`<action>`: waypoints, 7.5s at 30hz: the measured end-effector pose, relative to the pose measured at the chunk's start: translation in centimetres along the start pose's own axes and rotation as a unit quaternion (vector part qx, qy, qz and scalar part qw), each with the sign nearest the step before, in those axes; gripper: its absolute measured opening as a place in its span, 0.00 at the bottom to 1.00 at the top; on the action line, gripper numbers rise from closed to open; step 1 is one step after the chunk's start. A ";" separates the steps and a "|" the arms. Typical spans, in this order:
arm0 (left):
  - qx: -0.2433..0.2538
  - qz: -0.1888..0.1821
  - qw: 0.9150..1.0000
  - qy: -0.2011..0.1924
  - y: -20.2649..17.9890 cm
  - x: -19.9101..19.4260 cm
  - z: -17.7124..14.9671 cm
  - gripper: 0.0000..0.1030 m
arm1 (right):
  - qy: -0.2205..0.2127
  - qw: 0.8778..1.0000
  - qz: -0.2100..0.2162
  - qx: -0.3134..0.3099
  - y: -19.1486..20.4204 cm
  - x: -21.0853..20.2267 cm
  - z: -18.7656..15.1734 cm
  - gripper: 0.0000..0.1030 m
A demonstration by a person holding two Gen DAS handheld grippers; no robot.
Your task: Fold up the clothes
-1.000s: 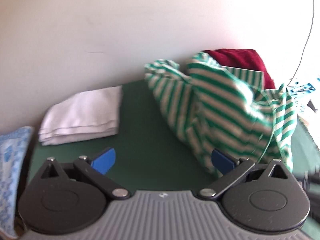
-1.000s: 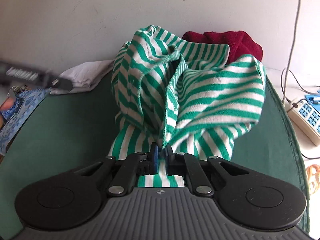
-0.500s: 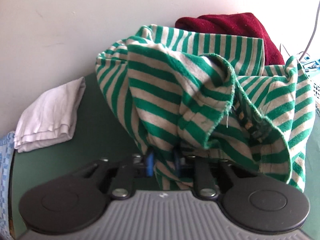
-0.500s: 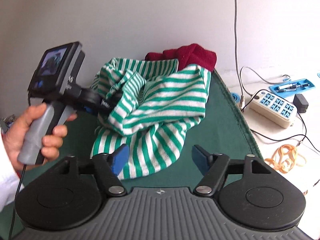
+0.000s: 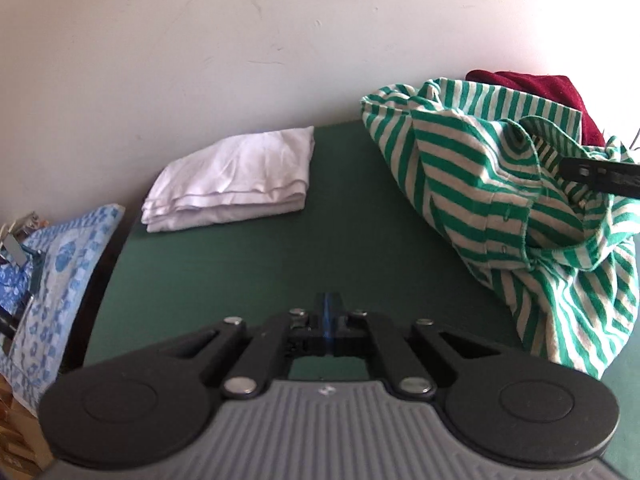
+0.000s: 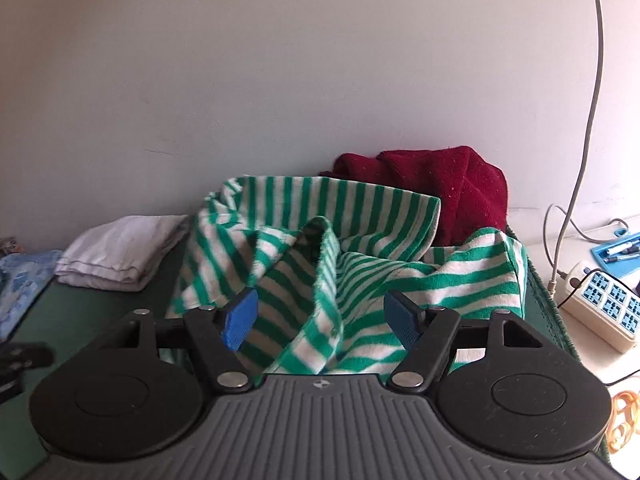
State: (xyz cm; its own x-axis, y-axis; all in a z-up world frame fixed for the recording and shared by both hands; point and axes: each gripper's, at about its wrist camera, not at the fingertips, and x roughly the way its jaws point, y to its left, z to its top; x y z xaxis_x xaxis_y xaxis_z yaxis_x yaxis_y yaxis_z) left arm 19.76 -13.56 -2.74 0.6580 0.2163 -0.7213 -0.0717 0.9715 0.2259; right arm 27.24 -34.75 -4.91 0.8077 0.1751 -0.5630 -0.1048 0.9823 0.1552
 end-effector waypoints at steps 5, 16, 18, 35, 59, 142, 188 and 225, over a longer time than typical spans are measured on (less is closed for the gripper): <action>0.009 -0.003 1.000 -0.019 -0.6 -1.9 -1.8 0.43 | 0.059 0.996 -0.048 0.040 -1.8 5.7 -0.2 0.12; -0.002 -0.062 0.998 -0.018 -0.9 -4.6 -5.8 0.73 | -0.220 0.953 0.206 0.034 -0.5 -20.3 2.4 0.11; -0.018 -0.094 0.995 -0.023 -0.3 -5.4 -6.5 0.81 | -0.254 0.932 0.258 0.012 -0.1 -25.8 0.7 0.11; 0.075 -0.231 0.970 0.007 1.1 -7.6 -14.7 0.00 | 0.030 0.993 0.104 0.037 7.7 -32.4 -16.5 0.29; 0.105 -0.237 0.966 0.023 0.5 -5.7 -15.8 0.16 | 0.058 0.990 0.087 0.093 7.8 -32.2 -18.1 0.67; 0.056 -0.201 0.978 0.034 8.9 -6.7 -18.6 0.18 | 0.090 0.980 0.078 -0.160 17.6 -24.6 -18.0 0.61; 0.080 -0.141 0.984 0.072 11.3 -8.3 -22.1 0.99 | 0.153 0.984 -0.062 -0.071 17.3 -19.9 -19.4 0.68; 0.014 -0.069 0.995 0.065 6.8 -10.8 -25.3 0.82 | 0.039 0.999 0.003 0.017 6.5 -21.0 -15.8 0.03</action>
State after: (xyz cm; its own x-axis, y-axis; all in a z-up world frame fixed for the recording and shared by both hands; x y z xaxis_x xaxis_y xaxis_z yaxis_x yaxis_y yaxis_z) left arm -6.75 -6.87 -10.01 0.5567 0.0932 -0.8255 0.0347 0.9902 0.1352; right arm 0.44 -30.95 -4.88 0.7592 0.1869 -0.6234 -0.0889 0.9787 0.1852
